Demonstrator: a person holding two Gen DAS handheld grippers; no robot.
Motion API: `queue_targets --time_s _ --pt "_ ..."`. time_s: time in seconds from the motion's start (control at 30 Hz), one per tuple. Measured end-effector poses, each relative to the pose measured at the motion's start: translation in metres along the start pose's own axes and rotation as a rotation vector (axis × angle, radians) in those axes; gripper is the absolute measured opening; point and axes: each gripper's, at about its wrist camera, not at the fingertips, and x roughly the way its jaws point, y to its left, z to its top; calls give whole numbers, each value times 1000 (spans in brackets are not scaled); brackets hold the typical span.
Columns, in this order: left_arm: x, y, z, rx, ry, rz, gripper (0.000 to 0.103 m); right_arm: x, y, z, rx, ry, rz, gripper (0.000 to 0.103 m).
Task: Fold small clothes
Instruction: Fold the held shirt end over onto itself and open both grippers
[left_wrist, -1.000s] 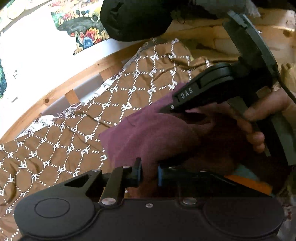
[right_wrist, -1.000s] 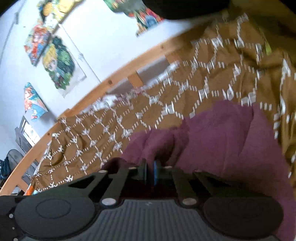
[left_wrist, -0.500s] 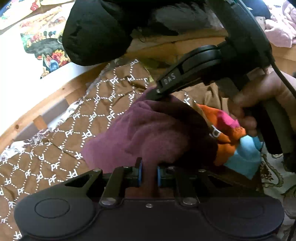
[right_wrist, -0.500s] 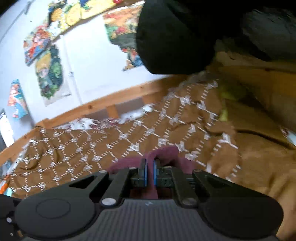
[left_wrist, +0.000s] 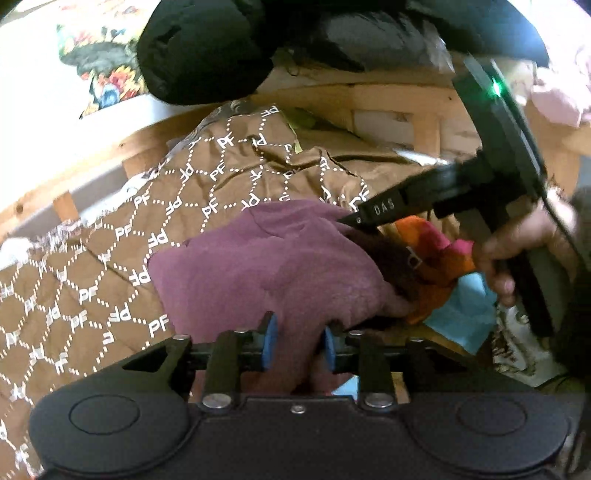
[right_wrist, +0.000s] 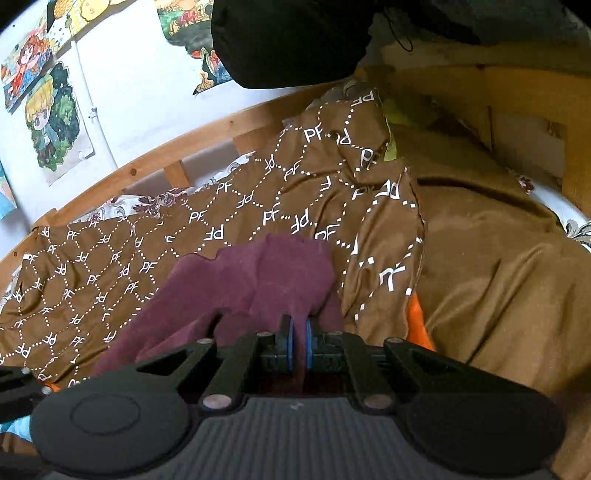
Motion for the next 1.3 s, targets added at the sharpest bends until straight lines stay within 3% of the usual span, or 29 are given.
queue_targets --time_s 0.07,0.17,0.23,0.33,0.43,0.47,0.63,0.73,0.87,1.0,1.3 --pt "-7 9 -1 -44 -7 -21 47 -1 2 0 -4 -4 -7 8" --pt "-25 26 -5 -146 -61 -62 82 -1 1 -2 0 1 -19 9" --pt "-36 41 -6 -235 -97 -62 87 -4 2 -2 5 7 -31 12" --pt "-36 61 -8 -344 -85 -10 100 -13 3 -2 2 8 -33 19" --pt "-26 82 -8 -467 -35 31 102 -28 5 -2 -1 3 -16 53" --pt "-21 88 -9 -508 -15 30 102 -35 7 -3 1 -2 -2 60" --pt "7 109 -16 -656 86 8 102 -54 16 -11 5 0 36 75" --pt "17 103 -24 -648 157 22 102 -55 23 -21 -16 32 41 84" --pt "20 95 -31 -616 183 35 102 -43 26 -31 -46 107 15 90" --pt "26 93 -36 -588 204 46 102 -40 17 -34 -11 118 24 92" --pt "27 91 -38 -593 194 48 102 -40 -7 -22 40 -53 56 89"
